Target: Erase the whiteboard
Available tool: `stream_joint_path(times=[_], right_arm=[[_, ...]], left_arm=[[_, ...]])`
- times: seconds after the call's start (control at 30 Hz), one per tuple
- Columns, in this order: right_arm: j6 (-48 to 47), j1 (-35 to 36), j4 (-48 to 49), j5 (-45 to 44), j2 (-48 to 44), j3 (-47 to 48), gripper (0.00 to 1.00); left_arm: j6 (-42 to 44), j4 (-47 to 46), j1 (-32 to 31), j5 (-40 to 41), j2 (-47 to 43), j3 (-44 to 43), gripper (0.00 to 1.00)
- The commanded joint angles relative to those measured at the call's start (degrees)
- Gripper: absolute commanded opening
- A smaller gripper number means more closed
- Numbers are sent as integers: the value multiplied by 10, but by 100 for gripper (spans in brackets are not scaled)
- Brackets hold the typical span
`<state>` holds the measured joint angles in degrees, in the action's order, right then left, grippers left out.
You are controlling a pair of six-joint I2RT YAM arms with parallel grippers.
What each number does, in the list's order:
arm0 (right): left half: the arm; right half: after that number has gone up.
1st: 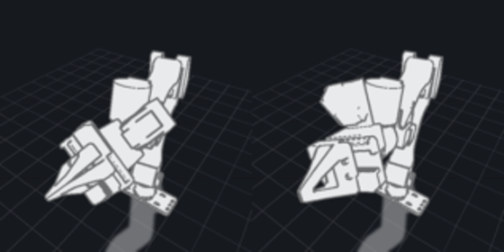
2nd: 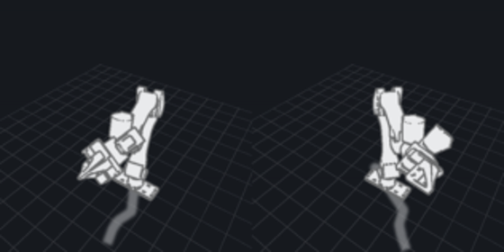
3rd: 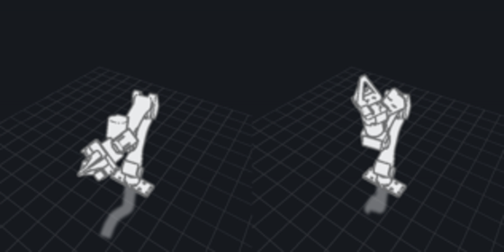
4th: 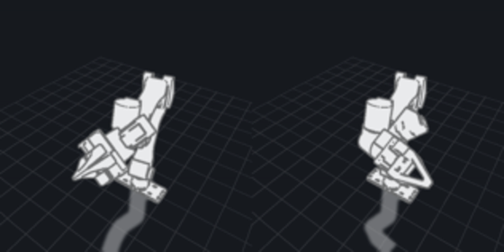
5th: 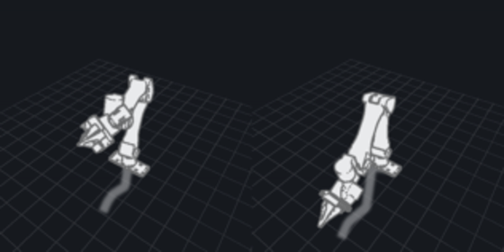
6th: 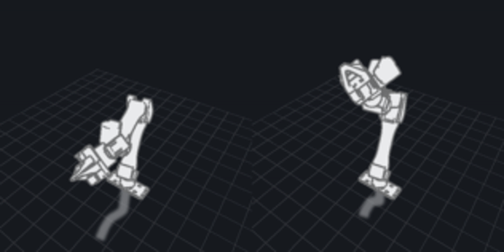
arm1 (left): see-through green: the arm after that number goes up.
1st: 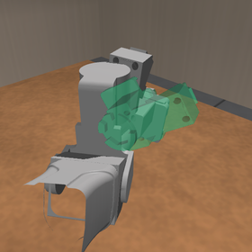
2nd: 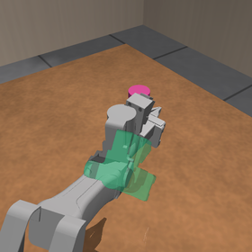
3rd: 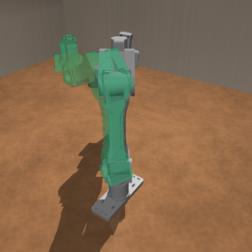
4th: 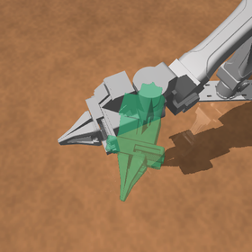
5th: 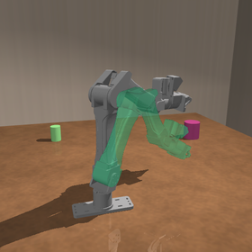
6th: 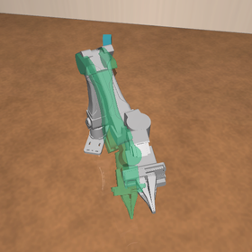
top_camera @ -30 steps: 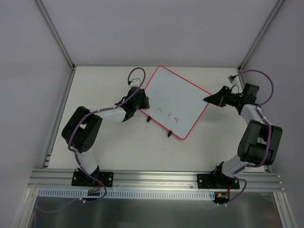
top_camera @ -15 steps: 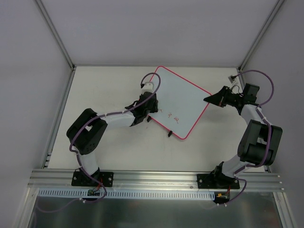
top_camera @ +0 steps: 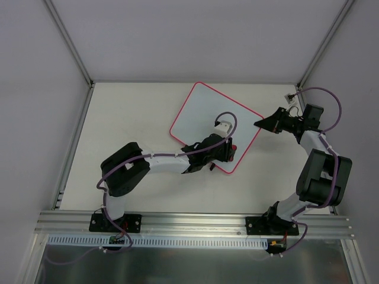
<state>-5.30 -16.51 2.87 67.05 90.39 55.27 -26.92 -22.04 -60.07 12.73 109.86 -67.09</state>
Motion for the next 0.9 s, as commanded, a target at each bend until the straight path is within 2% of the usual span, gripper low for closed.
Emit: stream_joint_path(times=[0.0, 0.27, 0.5, 0.67, 0.87], right_arm=[[-60, 13, 20, -60, -5, -12, 0], [-60, 13, 21, -61, -6, -13, 0], [-59, 13, 20, -61, -9, -13, 0], [-59, 14, 21, -61, -13, -13, 0], [-59, 14, 21, -62, -15, -15, 0]], left_arm=[[-31, 104, 40, 11, 24, 60, 0], [-74, 99, 140, 66, -44, 151, 0], [-67, 82, 200, 77, -53, 153, 0], [-30, 77, 211, 48, -31, 109, 0], [-2, 75, 172, 32, -6, 70, 0]])
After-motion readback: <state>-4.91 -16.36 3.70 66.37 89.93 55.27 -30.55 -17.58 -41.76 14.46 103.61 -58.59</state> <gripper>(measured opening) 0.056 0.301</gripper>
